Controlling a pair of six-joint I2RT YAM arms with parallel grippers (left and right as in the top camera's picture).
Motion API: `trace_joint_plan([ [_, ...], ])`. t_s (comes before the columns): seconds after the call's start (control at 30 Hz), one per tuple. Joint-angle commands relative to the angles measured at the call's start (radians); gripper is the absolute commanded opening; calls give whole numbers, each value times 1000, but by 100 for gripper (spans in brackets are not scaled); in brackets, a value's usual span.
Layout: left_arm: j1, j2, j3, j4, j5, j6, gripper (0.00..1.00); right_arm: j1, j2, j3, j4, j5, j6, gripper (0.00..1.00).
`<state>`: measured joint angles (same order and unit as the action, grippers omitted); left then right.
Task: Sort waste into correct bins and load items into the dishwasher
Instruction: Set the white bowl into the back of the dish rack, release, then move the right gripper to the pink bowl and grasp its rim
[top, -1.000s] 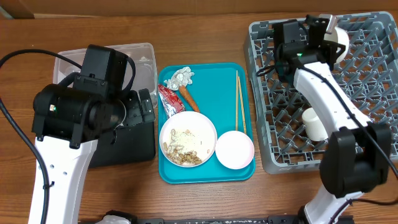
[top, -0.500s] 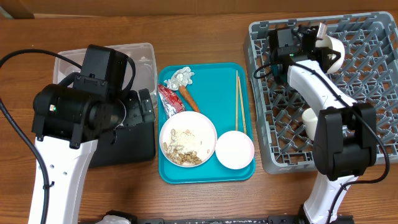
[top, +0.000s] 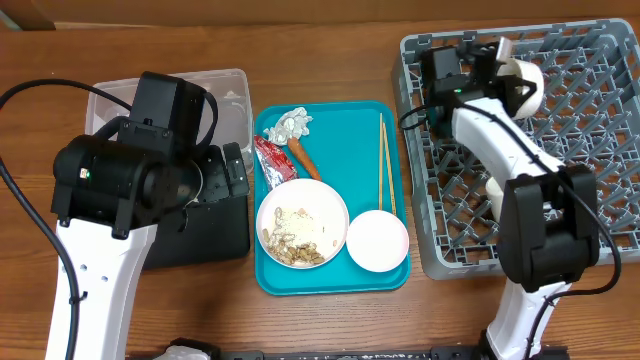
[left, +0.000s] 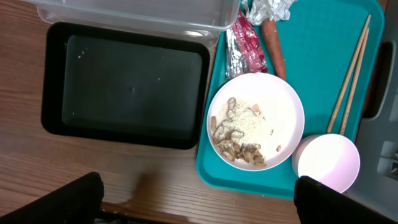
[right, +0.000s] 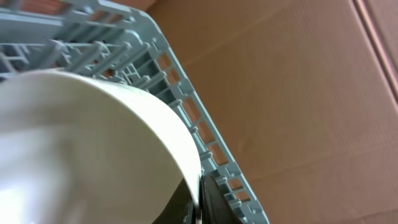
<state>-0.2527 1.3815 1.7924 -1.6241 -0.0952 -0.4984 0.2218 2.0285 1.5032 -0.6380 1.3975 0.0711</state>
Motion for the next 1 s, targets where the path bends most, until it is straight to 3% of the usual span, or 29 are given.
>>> trace_joint_plan([
  [0.0, 6, 4, 9, 2, -16, 4, 100, 42, 7, 1, 5, -11, 3, 4],
  [0.03, 6, 4, 9, 2, -16, 4, 100, 50, 7, 2, 0, -10, 3, 6],
  [0.07, 6, 4, 9, 2, -16, 4, 100, 56, 7, 2, -6, -10, 3, 17],
  [0.13, 6, 4, 9, 2, -16, 4, 100, 74, 6, 2, -61, -1, 3, 69],
  [0.17, 6, 4, 9, 2, -16, 4, 100, 85, 4, 2, -87, 6, 3, 75],
  [0.43, 6, 4, 8, 2, -16, 4, 100, 215, -98, 2, -108, -73, 7, 95],
  [0.63, 6, 4, 9, 2, -16, 4, 100, 310, -227, 3, -128, -150, 16, 96],
  [0.7, 6, 4, 9, 2, -16, 4, 100, 348, -288, 3, -175, -190, 78, 97],
  [0.83, 6, 4, 8, 2, -16, 4, 100, 412, -420, 3, -295, -446, 185, 94],
  [0.97, 5, 4, 9, 2, -16, 4, 100, 426, -518, 3, -399, -848, 245, 86],
])
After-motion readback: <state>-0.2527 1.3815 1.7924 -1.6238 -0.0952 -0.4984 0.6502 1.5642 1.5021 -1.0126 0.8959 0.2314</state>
